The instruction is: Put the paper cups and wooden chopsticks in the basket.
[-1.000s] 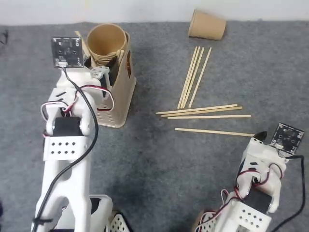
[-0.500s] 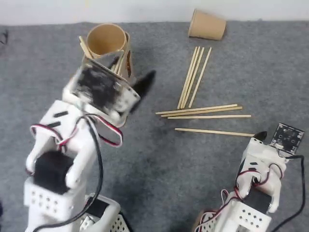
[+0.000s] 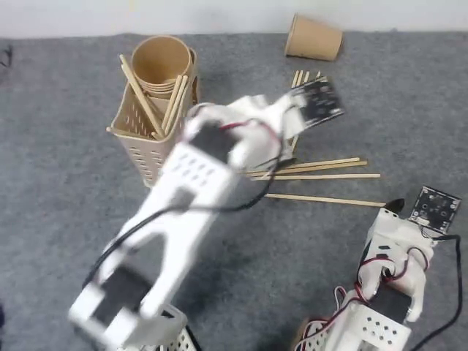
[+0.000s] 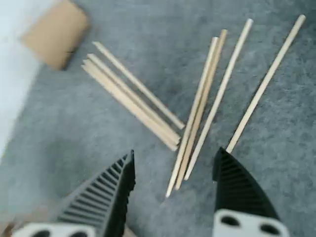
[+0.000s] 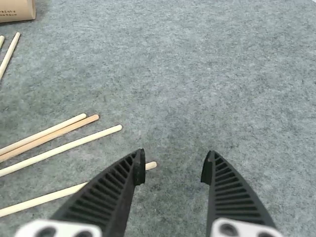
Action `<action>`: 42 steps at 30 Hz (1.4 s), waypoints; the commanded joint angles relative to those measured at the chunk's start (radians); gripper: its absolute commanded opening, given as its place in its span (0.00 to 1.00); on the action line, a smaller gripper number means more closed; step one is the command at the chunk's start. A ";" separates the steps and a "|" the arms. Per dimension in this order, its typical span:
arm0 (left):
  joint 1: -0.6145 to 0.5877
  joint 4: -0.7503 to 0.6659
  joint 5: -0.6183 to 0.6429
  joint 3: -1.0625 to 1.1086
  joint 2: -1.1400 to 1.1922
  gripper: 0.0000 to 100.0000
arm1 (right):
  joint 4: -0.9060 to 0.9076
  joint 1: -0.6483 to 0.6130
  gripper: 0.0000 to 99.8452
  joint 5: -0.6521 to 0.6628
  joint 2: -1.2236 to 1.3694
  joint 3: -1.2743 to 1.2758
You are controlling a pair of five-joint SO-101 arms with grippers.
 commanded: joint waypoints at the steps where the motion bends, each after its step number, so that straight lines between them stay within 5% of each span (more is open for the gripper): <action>1: 0.032 -0.018 0.020 -0.194 0.230 0.25 | -0.019 -0.010 0.20 0.009 -0.010 -0.003; 17: 0.052 0.104 -0.026 -0.737 0.850 0.25 | -0.019 -0.012 0.20 0.009 -0.010 -0.003; 32: 0.069 0.459 -0.224 -1.313 1.226 0.25 | -0.018 -0.012 0.20 0.009 -0.010 -0.003; 42: 0.123 0.560 -0.442 -1.247 1.197 0.25 | -0.013 -0.012 0.20 0.009 -0.010 -0.003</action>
